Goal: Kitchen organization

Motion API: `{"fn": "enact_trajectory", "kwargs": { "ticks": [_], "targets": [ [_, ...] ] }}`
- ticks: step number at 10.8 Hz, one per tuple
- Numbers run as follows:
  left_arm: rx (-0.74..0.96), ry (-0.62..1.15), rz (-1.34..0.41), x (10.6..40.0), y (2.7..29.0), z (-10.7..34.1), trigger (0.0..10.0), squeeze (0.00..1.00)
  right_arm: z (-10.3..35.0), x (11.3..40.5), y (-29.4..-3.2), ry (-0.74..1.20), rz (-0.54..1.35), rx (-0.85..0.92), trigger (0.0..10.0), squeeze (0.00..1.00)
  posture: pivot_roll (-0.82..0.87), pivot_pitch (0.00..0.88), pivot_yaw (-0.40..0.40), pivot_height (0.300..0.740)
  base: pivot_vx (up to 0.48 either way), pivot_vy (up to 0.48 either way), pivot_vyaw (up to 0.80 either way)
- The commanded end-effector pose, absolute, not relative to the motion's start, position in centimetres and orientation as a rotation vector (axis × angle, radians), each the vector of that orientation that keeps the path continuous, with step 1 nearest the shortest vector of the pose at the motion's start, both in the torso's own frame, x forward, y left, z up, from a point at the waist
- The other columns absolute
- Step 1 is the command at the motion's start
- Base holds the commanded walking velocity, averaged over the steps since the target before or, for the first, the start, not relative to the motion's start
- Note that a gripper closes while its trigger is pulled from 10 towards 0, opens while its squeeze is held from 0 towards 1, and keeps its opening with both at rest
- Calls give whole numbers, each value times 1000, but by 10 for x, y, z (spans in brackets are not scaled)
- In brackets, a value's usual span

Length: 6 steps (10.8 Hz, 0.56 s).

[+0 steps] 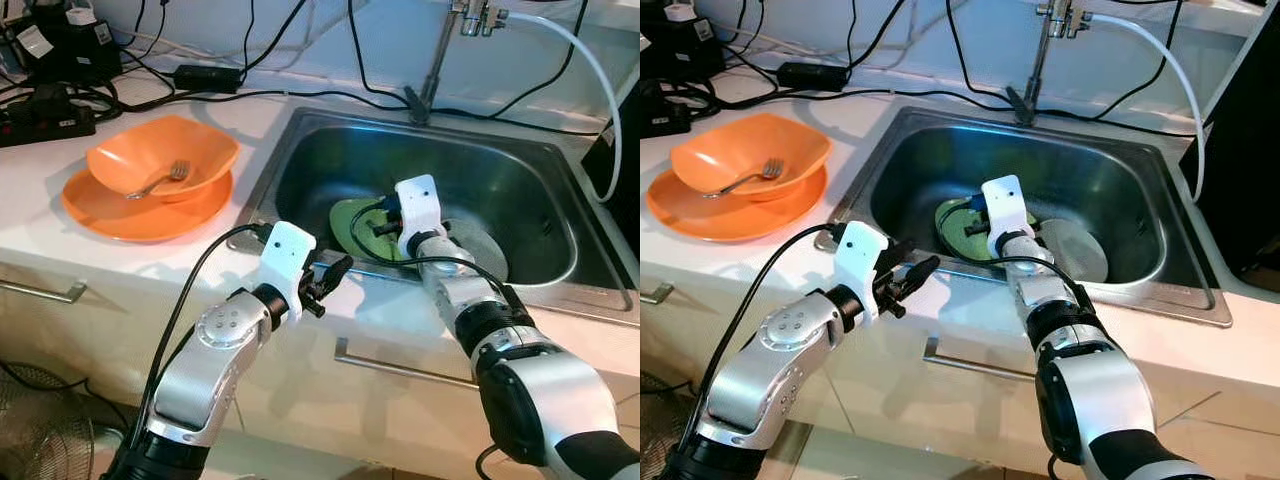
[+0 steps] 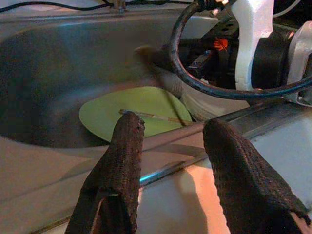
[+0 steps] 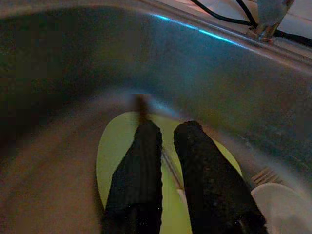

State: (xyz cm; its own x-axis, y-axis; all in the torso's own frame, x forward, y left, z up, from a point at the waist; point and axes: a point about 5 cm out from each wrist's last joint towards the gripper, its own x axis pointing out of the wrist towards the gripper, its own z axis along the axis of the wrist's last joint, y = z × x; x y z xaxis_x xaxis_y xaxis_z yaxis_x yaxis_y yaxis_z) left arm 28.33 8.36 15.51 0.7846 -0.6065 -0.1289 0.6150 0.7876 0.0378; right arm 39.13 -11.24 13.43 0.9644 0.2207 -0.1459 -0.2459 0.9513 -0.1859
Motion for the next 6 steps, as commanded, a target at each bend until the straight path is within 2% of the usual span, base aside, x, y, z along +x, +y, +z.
{"fn": "enact_trajectory", "kwargs": {
  "ticks": [1, 2, 3, 4, 5, 6],
  "targets": [
    [80, 146, -675, 280, 82, 149, 10000, 0, 103, 378, -112, 247, 251, -197, 10000, 1000, 216, 79, -43, 740, 0, 0, 0],
    [79, 146, -676, 280, 82, 149, 10000, 0, 104, 379, -112, 245, 251, -199, 10000, 1000, 216, 80, -43, 740, 0, 0, 0],
    [77, 145, -677, 280, 82, 150, 10000, 0, 105, 379, -112, 240, 250, -202, 10000, 55, 215, 82, -43, 740, 0, 0, 0],
    [77, 145, -675, 280, 82, 149, 10000, 0, 113, 382, -113, 193, 233, -176, 10000, 0, 213, 85, -43, 740, 0, 0, 0],
    [79, 138, -670, 280, 82, 150, 10000, 0, 117, 384, -114, 161, 226, -182, 10000, 0, 209, 87, -41, 740, 0, 0, 0],
    [102, 113, -647, 282, 84, 150, 10000, 0, 134, 388, -114, 45, 221, -173, 10000, 0, 198, 93, -39, 740, 0, 0, 0]
  ]
}}
